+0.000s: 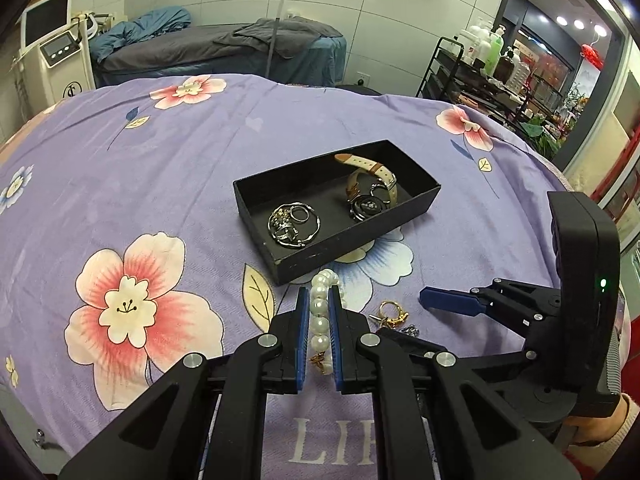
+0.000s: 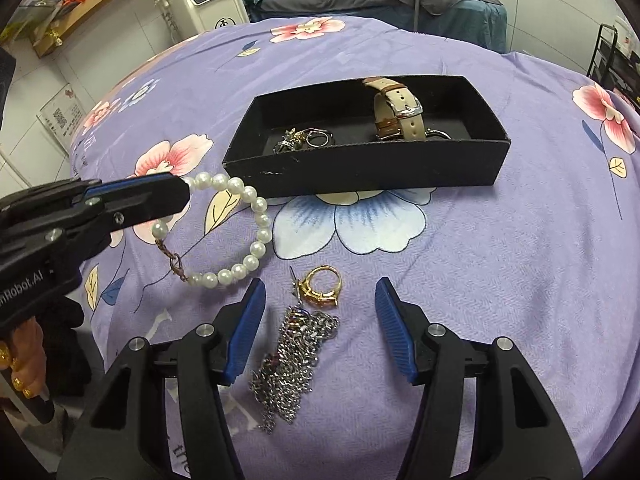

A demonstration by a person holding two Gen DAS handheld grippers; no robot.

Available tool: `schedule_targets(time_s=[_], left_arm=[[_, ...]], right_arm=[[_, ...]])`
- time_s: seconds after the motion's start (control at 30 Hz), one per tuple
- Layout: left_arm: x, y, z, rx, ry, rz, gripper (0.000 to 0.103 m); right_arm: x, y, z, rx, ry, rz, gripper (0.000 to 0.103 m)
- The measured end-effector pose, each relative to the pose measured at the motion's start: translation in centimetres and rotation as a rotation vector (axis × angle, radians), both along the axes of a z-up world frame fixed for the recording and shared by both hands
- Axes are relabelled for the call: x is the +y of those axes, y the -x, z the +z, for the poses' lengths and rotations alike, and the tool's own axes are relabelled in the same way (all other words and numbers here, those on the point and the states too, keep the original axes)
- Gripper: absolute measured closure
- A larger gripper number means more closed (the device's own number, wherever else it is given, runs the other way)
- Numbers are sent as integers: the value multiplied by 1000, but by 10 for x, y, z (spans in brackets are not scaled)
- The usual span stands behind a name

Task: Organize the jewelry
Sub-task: 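Grasp the pearl bracelet with the left tool while the right tool grasps the gold ring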

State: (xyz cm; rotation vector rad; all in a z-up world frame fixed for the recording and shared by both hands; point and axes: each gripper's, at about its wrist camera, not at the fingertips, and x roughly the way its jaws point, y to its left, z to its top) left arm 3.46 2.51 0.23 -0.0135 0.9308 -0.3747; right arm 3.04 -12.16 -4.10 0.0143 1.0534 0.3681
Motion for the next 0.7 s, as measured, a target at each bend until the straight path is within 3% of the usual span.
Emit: schedule_targets(time_s=[0.2, 0.33, 0.37, 0.4, 0.47, 0.7], left_arm=[[4, -1, -7, 18, 1, 15, 94], [7, -1, -13, 30, -4, 24, 94], [7, -1, -14, 32, -5, 25, 94], [8, -1, -15, 35, -6, 26, 94], [9, -1, -17, 40, -10, 27, 94], [7, -1, -18, 42, -9, 26, 94]], right_arm=[[3, -3, -2, -3, 22, -9, 48], [-13, -6, 1, 5, -50, -83, 48], [-16, -6, 2, -7, -39, -102, 49], [-19, -6, 3, -18, -16, -118, 56], [-22, -10, 1, -14, 36, -135, 58], [-3, -13, -2, -8, 59, -35, 58]])
